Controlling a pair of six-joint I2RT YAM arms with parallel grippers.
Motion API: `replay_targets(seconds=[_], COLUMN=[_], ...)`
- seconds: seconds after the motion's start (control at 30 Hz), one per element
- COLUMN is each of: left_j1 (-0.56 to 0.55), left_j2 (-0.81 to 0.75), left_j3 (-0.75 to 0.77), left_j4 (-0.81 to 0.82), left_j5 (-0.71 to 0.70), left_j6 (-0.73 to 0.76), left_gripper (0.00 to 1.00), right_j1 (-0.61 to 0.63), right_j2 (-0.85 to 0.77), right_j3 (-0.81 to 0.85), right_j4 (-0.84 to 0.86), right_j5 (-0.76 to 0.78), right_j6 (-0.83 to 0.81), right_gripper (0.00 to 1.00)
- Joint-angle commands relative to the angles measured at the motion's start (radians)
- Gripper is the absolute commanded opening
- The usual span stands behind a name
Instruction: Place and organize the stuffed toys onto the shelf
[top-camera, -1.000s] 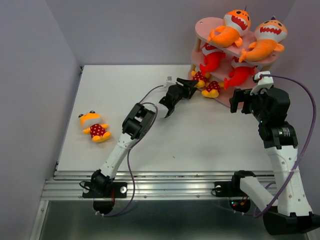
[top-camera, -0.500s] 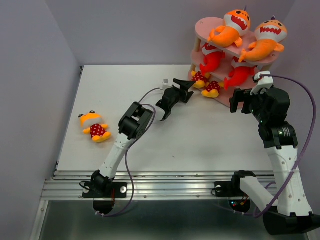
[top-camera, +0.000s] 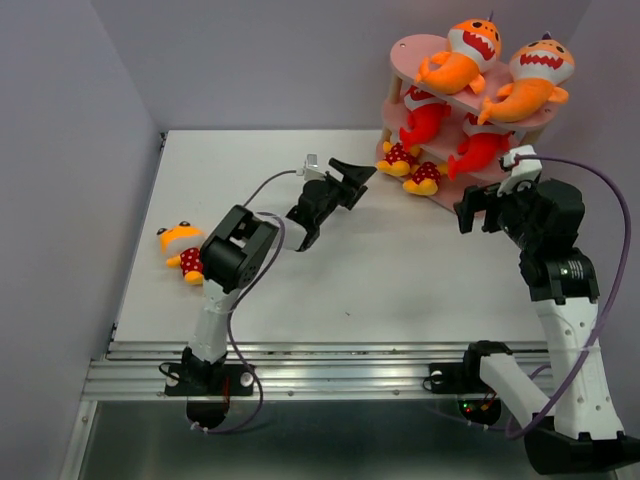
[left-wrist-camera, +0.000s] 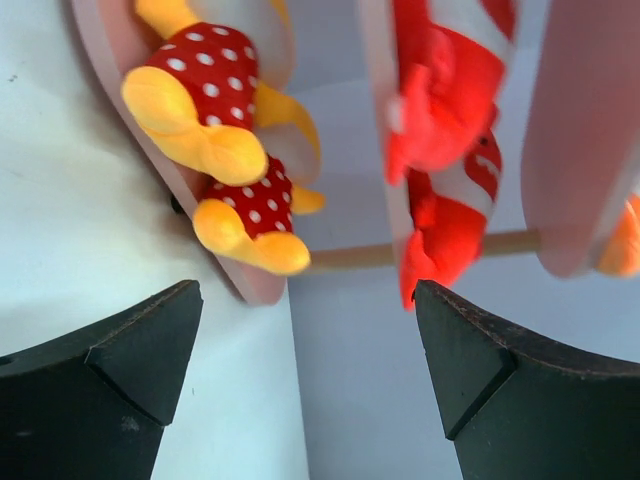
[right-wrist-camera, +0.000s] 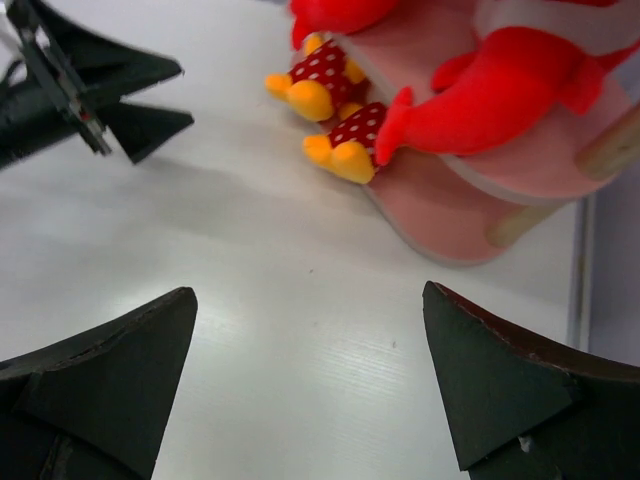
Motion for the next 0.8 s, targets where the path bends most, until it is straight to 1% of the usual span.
replay_targets(seconds=[0.0, 0.03, 0.07, 0.1, 0.13, 0.17, 0.2, 0.23, 0.27, 0.3, 0.33, 0.37, 0.4, 0.43, 0.47, 0.5, 0.53, 0.6, 0.63, 0.7, 0.73, 0.77], left_j1=[-0.003, -0.007, -0.013, -0.027, -0.064, -0.085, -0.104, -0.113, -0.115, -0.115, -0.115, -0.112, -0.101, -0.092, -0.08, -0.058, 0.013, 0.103, 0.176, 0.223, 0.227, 0.236], left_j2=[-0.326, -0.383, -0.438, -0.559, -0.622, -0.738, -0.793, -0.85, -0.962, -1.018, -1.078, -1.188, -1.241, -1.296, -1.392, -1.434, -1.477, -1.578, -1.606, -1.651, -1.654, -1.636], left_j3=[-0.209, -0.249, -0.28, -0.323, -0.338, -0.36, -0.375, -0.395, -0.435, -0.453, -0.472, -0.499, -0.51, -0.518, -0.53, -0.536, -0.544, -0.571, -0.584, -0.608, -0.599, -0.573], left_j4=[0.024, -0.057, -0.129, -0.207, -0.375, -0.46, -0.601, -0.661, -0.727, -0.786, -0.911, -0.977, -1.034, -1.158, -1.221, -1.274, -1.356, -1.423, -1.473, -1.516, -1.536, -1.567], left_j5=[0.001, -0.021, -0.042, -0.071, -0.167, -0.221, -0.316, -0.346, -0.373, -0.412, -0.494, -0.533, -0.571, -0.634, -0.665, -0.686, -0.684, -0.667, -0.648, -0.656, -0.7, -0.737], left_j6=[0.286, 0.404, 0.478, 0.557, 0.715, 0.783, 0.832, 0.875, 0.877, 0.879, 0.868, 0.857, 0.856, 0.85, 0.831, 0.784, 0.772, 0.749, 0.742, 0.729, 0.71, 0.699], left_gripper=[0.99, 0.99, 0.99, 0.99, 0.99, 0.99, 0.99, 0.99, 0.99, 0.99, 0.99, 0.99, 0.99, 0.99, 0.99, 0.99, 0.99, 0.98, 0.98, 0.96, 0.95, 0.91], right_j1=[-0.006, -0.006, -0.006, -0.006, -0.006, -0.006, -0.006, -0.006, -0.006, 0.003, 0.003, 0.003, 0.015, 0.015, 0.015, 0.024, 0.024, 0.024, 0.024, 0.024, 0.024, 0.024], right_j2=[0.049, 0.067, 0.086, 0.124, 0.142, 0.159, 0.187, 0.201, 0.227, 0.244, 0.259, 0.276, 0.294, 0.332, 0.35, 0.366, 0.38, 0.411, 0.42, 0.425, 0.426, 0.428], right_j3=[0.001, 0.011, 0.015, 0.019, 0.028, 0.03, 0.03, 0.022, 0.019, 0.015, 0.007, 0.004, 0.004, 0.005, 0.01, 0.015, 0.018, 0.022, 0.021, 0.019, 0.013, 0.007], right_j4=[-0.119, -0.185, -0.222, -0.26, -0.32, -0.345, -0.366, -0.377, -0.376, -0.374, -0.367, -0.359, -0.353, -0.34, -0.334, -0.327, -0.32, -0.29, -0.261, -0.235, -0.21, -0.199], right_j5=[-0.284, -0.383, -0.443, -0.493, -0.578, -0.62, -0.651, -0.694, -0.711, -0.725, -0.742, -0.746, -0.752, -0.757, -0.762, -0.765, -0.772, -0.791, -0.803, -0.811, -0.815, -0.82], right_j6=[-0.147, -0.208, -0.249, -0.284, -0.342, -0.376, -0.399, -0.419, -0.425, -0.433, -0.441, -0.444, -0.448, -0.451, -0.455, -0.455, -0.453, -0.439, -0.422, -0.403, -0.389, -0.383], right_gripper=[1.0, 1.0, 1.0, 1.0, 1.0, 1.0, 1.0, 1.0, 1.0, 1.0, 1.0, 1.0, 1.0, 1.0, 1.0, 1.0, 1.0, 1.0, 1.0, 1.0, 1.0, 1.0])
